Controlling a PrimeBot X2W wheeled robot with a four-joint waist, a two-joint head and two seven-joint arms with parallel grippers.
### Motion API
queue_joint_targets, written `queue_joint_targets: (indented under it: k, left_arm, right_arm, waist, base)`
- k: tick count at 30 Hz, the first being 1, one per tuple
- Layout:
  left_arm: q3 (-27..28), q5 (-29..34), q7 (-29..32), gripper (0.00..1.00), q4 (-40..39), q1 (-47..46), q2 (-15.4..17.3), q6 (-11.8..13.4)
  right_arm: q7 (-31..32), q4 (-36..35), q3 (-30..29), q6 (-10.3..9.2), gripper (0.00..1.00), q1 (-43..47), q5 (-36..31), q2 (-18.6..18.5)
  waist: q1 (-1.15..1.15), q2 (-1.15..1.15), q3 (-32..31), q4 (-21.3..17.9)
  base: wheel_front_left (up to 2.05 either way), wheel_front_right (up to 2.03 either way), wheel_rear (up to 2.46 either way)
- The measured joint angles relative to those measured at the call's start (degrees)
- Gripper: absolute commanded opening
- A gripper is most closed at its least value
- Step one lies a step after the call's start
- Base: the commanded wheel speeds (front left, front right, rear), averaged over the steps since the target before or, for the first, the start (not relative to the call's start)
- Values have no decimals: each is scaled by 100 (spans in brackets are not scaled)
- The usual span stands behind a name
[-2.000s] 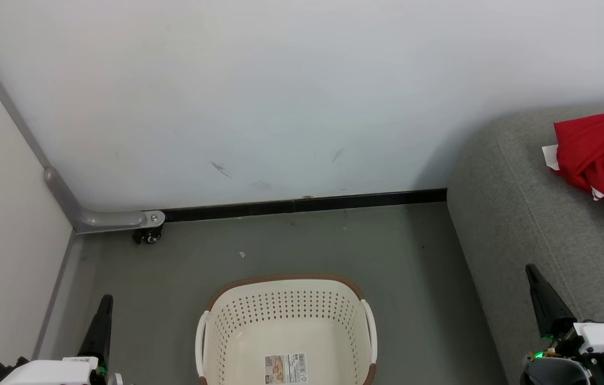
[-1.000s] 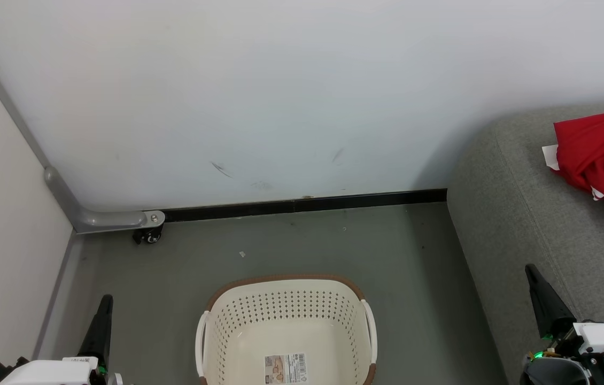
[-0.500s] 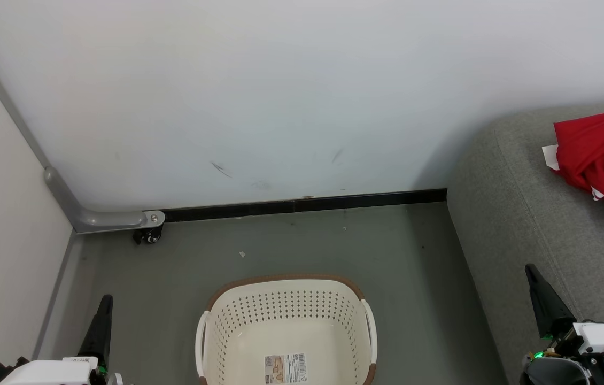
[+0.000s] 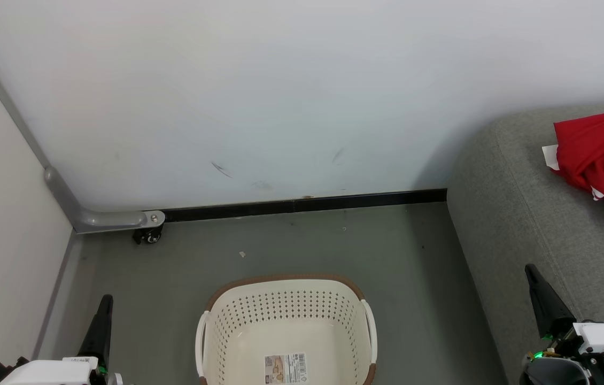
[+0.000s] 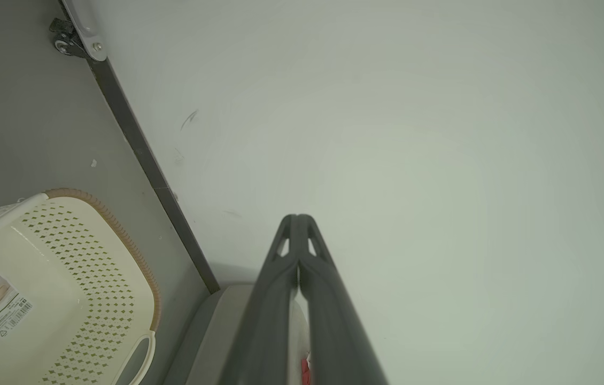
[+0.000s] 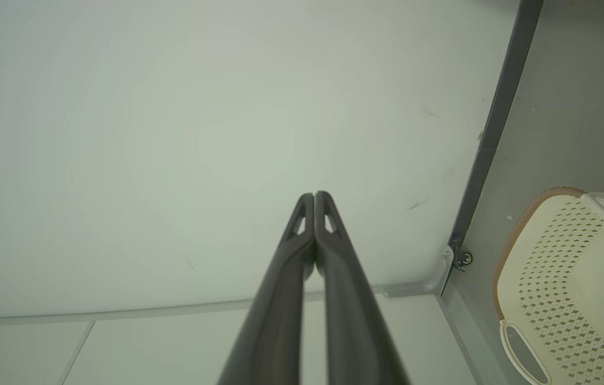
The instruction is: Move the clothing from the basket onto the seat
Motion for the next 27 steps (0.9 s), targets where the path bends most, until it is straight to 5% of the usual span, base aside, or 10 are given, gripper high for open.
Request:
queue_joint_targets:
  k: [27]
  left_arm:
    - [0,-7,0,0,0,0,0,0]
  right_arm:
    - [0,0,2,0,0,0,0,0]
  waist:
    - [0,0,0,0]
  base:
    - [0,0,0]
